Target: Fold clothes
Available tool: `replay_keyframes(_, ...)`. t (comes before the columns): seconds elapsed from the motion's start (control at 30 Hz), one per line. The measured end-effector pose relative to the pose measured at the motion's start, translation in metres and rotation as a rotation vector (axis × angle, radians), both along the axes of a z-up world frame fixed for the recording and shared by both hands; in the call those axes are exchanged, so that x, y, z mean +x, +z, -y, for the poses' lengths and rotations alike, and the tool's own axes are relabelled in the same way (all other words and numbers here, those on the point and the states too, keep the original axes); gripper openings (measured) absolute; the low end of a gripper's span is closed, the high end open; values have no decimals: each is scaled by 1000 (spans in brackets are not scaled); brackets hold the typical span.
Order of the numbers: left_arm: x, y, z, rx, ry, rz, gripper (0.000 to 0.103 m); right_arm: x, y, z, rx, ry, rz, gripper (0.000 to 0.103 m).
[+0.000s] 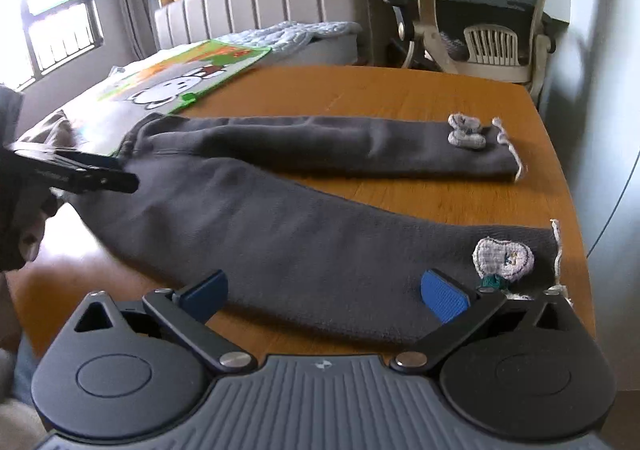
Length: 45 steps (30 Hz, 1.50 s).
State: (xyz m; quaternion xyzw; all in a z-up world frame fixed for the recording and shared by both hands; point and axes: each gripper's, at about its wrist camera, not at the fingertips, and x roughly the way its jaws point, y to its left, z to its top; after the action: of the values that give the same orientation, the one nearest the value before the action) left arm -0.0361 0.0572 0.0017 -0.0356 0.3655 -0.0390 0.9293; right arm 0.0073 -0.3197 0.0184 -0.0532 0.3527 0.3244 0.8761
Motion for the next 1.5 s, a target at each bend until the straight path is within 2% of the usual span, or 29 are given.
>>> replay_keyframes(0.27,44,-5,-9,30,32,47,102,52,-8,-38,-47,-28,32,103)
replay_keyframes(0.5,68,-8,-13,21,28,66,103,79,-12,-45,-77,-60,48,103)
replay_keyframes(0.67,61,-9,-10,20,63,92,103,73,-13,-45,-91,-80,75,103)
replay_keyframes(0.77,51,-8,-5,13,101,111,103,68,-10,-40,-90,-168,126,103)
replay_keyframes(0.9,44,-8,10,35,79,95,103,55,-6,-28,-50,-274,191,103)
replay_keyframes(1.03,48,-11,15,43,64,54,103,62,-11,-27,-95,-291,85,103)
replay_keyframes(1.23,66,-13,13,38,51,48,103,74,-13,-34,-130,-267,81,103)
replay_keyframes(1.4,96,-15,11,61,76,43,103,102,-13,-40,-129,-283,84,103)
replay_keyframes(1.5,99,-16,14,85,75,36,103,114,-13,-43,-138,-291,85,103)
